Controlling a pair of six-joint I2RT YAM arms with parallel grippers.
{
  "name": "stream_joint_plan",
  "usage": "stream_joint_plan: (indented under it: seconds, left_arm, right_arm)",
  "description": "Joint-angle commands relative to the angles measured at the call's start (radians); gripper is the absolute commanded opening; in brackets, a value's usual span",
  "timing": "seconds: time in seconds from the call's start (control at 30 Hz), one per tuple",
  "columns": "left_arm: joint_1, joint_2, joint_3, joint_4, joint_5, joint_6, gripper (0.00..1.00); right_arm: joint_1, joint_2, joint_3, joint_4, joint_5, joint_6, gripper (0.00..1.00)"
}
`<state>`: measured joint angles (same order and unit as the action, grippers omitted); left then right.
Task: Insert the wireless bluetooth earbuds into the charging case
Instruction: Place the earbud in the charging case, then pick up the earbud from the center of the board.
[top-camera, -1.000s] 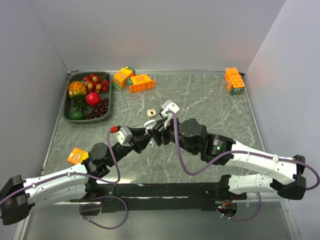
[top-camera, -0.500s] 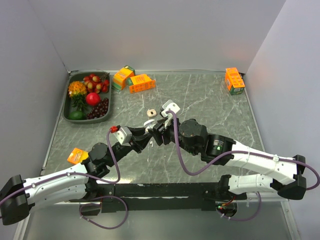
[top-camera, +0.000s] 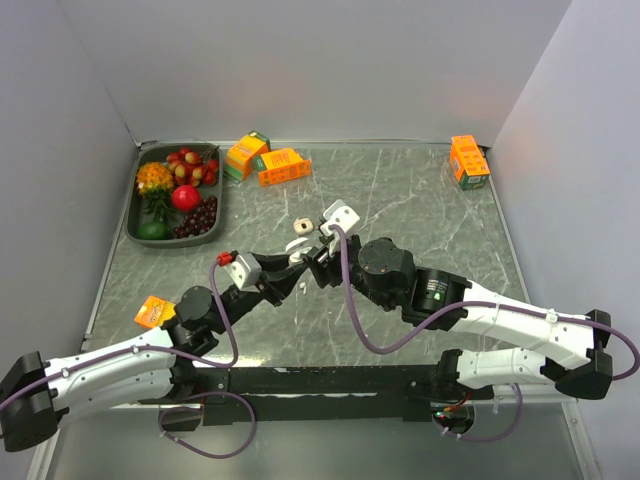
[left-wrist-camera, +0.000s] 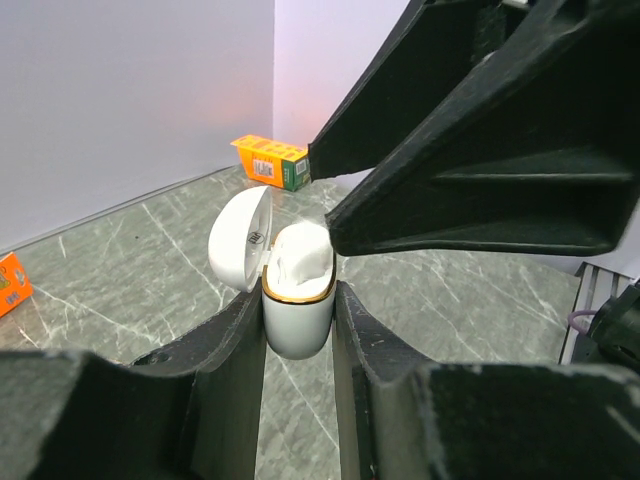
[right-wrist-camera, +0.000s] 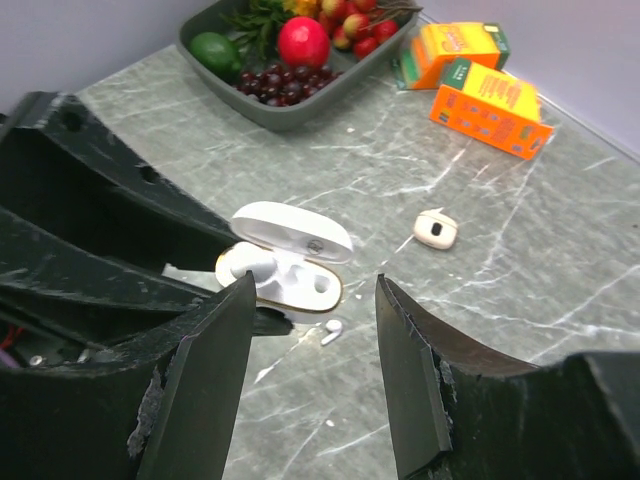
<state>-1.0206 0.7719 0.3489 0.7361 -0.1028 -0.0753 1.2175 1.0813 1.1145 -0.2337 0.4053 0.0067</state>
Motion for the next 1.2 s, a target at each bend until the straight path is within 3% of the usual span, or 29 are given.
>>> stream_joint_plan:
  seconds: [0.0,0.33,0.4,0.53,0.6,0.83,1.17]
  left_arm:
    - [-0.003,-0.020,0.033,0.055,0.022,-0.021,0.01]
    - [-0.003,-0.025,0.033,0.031,0.002,-0.015,0.01]
    - [-0.003,-0.036,0.030,0.011,-0.015,-0.014,0.01]
    - [-0.003,-0.098,0.006,-0.036,-0.066,-0.006,0.01]
    - [-0.003,-0.134,-0.007,-0.066,-0.086,-0.006,0.01]
    - [-0.003,-0.299,-0.025,-0.222,-0.201,-0.003,0.01]
    - [-0.003,-0.353,-0.011,-0.307,-0.222,-0.003,0.01]
  right_arm:
    - [-0.001,-0.012,0.021,0.005,0.050,-0.039,0.59]
    - [-0.007,-0.078,-0.004,0.034,0.125,-0.030,0.59]
    - [-0.067,-0.112,-0.022,0.013,0.113,0.028,0.60]
    - [-0.245,-0.106,-0.080,-0.087,-0.092,0.223,0.60]
    - [-0.294,-0.069,-0.126,-0.098,-0.158,0.242,0.60]
    - [-0.292,0.113,-0.237,0.002,-0.341,0.311,0.58]
    - [-0.286,0.400,-0.191,0.091,-0.370,0.357,0.55]
